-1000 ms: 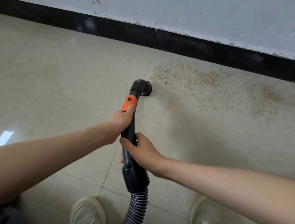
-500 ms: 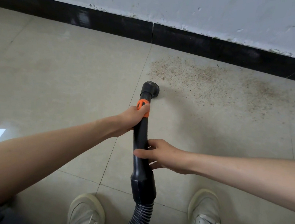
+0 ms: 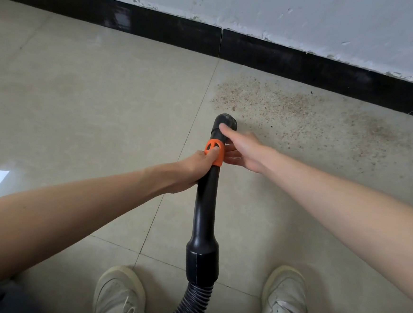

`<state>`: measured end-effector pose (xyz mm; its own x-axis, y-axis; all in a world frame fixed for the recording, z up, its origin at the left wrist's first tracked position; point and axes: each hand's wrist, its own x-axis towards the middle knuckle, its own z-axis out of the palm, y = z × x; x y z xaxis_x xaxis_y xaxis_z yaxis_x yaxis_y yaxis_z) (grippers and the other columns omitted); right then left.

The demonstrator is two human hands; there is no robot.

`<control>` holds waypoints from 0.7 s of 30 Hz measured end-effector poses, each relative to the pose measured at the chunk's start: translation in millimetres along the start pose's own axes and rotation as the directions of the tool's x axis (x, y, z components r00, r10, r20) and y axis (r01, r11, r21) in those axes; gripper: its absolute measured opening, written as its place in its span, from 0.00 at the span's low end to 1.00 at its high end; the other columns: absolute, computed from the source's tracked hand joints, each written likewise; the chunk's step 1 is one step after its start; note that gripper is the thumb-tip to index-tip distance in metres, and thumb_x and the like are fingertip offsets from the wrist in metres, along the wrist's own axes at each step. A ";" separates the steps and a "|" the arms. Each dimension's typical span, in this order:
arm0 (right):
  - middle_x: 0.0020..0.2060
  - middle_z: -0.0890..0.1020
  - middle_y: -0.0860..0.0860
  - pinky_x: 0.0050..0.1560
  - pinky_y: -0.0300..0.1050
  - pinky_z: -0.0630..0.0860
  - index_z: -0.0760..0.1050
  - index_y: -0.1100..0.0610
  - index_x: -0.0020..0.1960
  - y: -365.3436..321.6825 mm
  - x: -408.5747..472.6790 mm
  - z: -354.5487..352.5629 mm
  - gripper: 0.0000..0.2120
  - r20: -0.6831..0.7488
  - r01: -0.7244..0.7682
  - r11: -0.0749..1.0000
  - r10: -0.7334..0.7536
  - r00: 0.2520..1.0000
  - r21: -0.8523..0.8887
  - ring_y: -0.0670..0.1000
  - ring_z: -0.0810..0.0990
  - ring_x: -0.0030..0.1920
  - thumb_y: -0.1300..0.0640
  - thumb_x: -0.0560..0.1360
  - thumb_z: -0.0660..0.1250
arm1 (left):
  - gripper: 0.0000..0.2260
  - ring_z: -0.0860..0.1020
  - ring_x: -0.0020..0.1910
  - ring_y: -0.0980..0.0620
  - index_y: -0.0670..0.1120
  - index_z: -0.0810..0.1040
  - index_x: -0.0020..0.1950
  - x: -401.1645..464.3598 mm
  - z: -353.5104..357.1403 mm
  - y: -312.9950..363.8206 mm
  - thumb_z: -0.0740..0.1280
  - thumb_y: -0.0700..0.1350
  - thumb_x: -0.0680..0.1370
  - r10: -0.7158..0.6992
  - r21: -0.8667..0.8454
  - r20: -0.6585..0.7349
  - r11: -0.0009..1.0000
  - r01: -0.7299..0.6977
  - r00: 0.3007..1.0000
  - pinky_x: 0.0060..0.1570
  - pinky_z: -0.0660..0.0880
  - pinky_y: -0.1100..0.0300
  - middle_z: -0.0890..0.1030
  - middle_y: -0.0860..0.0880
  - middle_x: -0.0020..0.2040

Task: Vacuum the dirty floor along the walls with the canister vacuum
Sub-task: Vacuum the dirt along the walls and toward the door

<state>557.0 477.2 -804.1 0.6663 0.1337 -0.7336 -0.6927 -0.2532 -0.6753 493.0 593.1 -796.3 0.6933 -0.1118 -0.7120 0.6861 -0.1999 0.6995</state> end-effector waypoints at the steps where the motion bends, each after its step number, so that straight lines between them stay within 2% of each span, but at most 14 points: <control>1: 0.48 0.84 0.59 0.44 0.45 0.81 0.76 0.64 0.59 0.5 0.8 1.6 0.20 -0.005 0.007 1.000 -0.007 1.000 -0.011 0.54 0.83 0.42 0.48 0.77 0.69 | 0.23 0.75 0.48 0.53 0.39 0.67 0.68 -0.1 2.0 -0.3 0.50 0.54 0.83 0.007 0.047 -0.012 0.999 -0.007 1.000 0.48 0.73 0.61 0.75 0.47 0.53; 4: 0.42 0.83 0.56 0.36 0.44 0.80 0.76 0.63 0.56 2.6 1.0 -5.1 0.15 0.008 -0.012 1.000 0.012 1.000 0.001 0.53 0.82 0.39 0.52 0.77 0.69 | 0.24 0.73 0.55 0.50 0.39 0.65 0.68 2.0 11.2 -2.0 0.52 0.56 0.82 0.035 0.203 -0.059 0.979 -0.022 0.998 0.59 0.70 0.57 0.74 0.45 0.56; 9: 0.37 0.81 0.55 0.29 0.40 0.77 0.75 0.63 0.54 12.8 -4.7 -20.0 0.12 -0.048 -0.031 0.999 0.030 0.998 -0.016 0.51 0.81 0.35 0.55 0.78 0.67 | 0.21 0.69 0.39 0.58 0.38 0.66 0.64 -5.6 32.7 -6.2 0.51 0.55 0.82 0.066 0.226 -0.041 0.973 -0.055 0.997 0.41 0.66 0.61 0.70 0.51 0.41; 13: 0.35 0.80 0.54 0.32 0.41 0.78 0.75 0.61 0.46 19.6 -13.0 -14.9 0.08 -0.034 -0.041 0.999 0.040 0.999 -0.009 0.51 0.80 0.33 0.56 0.79 0.66 | 0.19 0.69 0.37 0.58 0.41 0.66 0.61 -21.1 36.5 -13.8 0.53 0.56 0.82 0.047 0.198 -0.092 0.980 -0.028 0.995 0.37 0.66 0.63 0.70 0.52 0.40; 21: 0.35 0.80 0.55 0.33 0.40 0.77 0.75 0.61 0.43 38.6 -31.2 17.1 0.09 0.052 -0.050 0.994 0.055 0.997 -0.096 0.50 0.80 0.32 0.57 0.78 0.65 | 0.13 0.70 0.35 0.59 0.45 0.67 0.54 -64.8 38.5 -42.8 0.57 0.55 0.81 0.004 0.088 -0.280 0.996 0.021 0.960 0.32 0.65 0.67 0.72 0.54 0.39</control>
<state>504.7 479.6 -808.5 0.6120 0.1690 -0.7726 -0.6954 -0.3501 -0.6275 410.2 571.4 -782.5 0.7302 0.1640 -0.6633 0.6786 -0.2870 0.6761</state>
